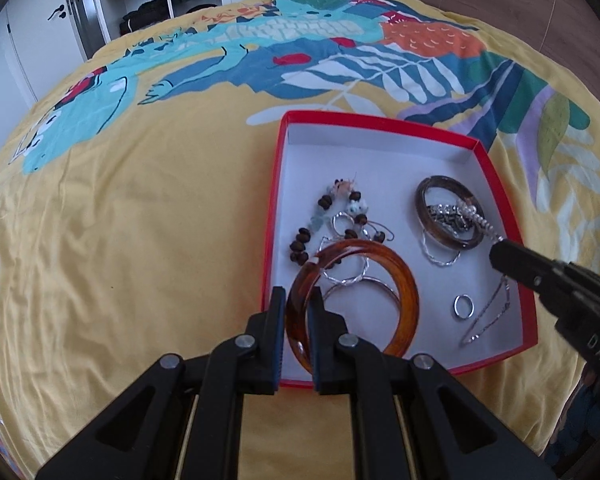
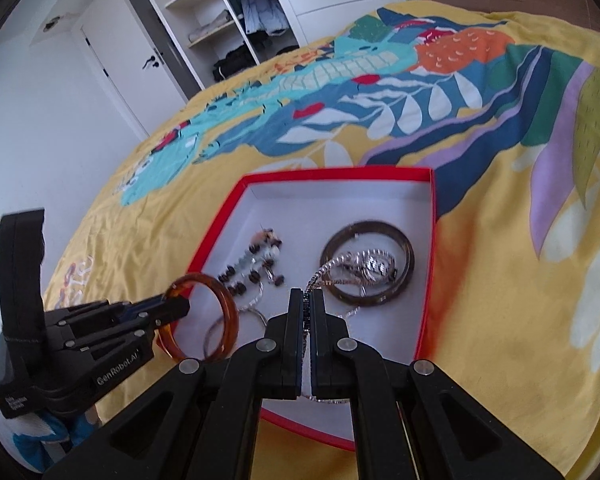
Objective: Organize jewelry
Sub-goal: 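Carry the amber bangle and necklace over the red box with both tools, then lower bangle and necklace into the box and open both tools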
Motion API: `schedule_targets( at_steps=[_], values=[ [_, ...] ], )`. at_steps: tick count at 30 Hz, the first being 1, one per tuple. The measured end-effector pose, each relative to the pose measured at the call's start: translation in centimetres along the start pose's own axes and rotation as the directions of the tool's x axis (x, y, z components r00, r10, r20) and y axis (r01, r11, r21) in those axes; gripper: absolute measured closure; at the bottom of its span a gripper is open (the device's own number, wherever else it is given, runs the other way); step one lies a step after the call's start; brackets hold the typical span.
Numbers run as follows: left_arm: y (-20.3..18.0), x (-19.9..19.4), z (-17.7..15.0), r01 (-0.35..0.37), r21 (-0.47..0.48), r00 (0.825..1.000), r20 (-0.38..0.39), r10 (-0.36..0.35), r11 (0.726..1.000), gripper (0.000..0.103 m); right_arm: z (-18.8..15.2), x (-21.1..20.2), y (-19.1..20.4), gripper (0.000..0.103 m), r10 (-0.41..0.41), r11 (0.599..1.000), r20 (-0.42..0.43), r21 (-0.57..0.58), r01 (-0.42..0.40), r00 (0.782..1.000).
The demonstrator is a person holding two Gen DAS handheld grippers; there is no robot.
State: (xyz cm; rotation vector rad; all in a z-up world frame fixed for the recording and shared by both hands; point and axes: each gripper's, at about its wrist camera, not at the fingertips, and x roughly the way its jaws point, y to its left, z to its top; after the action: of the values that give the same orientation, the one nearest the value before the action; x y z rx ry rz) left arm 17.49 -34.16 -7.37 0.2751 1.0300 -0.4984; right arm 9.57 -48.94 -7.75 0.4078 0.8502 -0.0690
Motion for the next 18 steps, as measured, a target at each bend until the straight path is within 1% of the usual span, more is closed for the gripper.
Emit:
schedule_targets(
  at_steps=[3, 9, 12, 14, 16, 18],
  values=[
    [-0.2, 0.8, -0.5, 0.005, 0.005, 1.0, -0.02, -0.004, 1.0, 0.093, -1.0, 0.9, -0.3, 0.101, -0.01, 1.0, -0.034, -0.006, 0.01, 0.999],
    [-0.3, 1.9, -1.1, 0.014, 0.005, 0.999, -0.049, -0.014, 1.0, 0.093, -2.4, 1.6, -0.6, 0.101, -0.027, 1.0, -0.071, -0.016, 0.026, 0.997],
    [-0.1, 2.2, -1.3, 0.019, -0.007, 0.998, -0.063, -0.02, 1.0, 0.09, -2.8, 1.6, -0.7, 0.1, -0.034, 0.999, -0.079, -0.021, 0.032, 0.996],
    [-0.1, 2.3, -1.3, 0.017, -0.006, 0.997, -0.069, -0.017, 1.0, 0.09, -2.9, 1.6, -0.7, 0.1, -0.041, 0.999, -0.085, -0.019, 0.039, 0.996],
    [0.0, 2.4, -1.3, 0.017, -0.011, 0.997, -0.076, -0.018, 1.0, 0.09, -3.0, 1.6, -0.7, 0.097, -0.047, 0.999, -0.09, -0.019, 0.045, 0.995],
    [0.1, 2.5, -1.2, 0.024, -0.023, 0.996, -0.083, -0.025, 0.999, 0.09, -3.2, 1.6, -0.6, 0.097, -0.053, 0.998, -0.094, -0.023, 0.051, 0.994]
  ],
)
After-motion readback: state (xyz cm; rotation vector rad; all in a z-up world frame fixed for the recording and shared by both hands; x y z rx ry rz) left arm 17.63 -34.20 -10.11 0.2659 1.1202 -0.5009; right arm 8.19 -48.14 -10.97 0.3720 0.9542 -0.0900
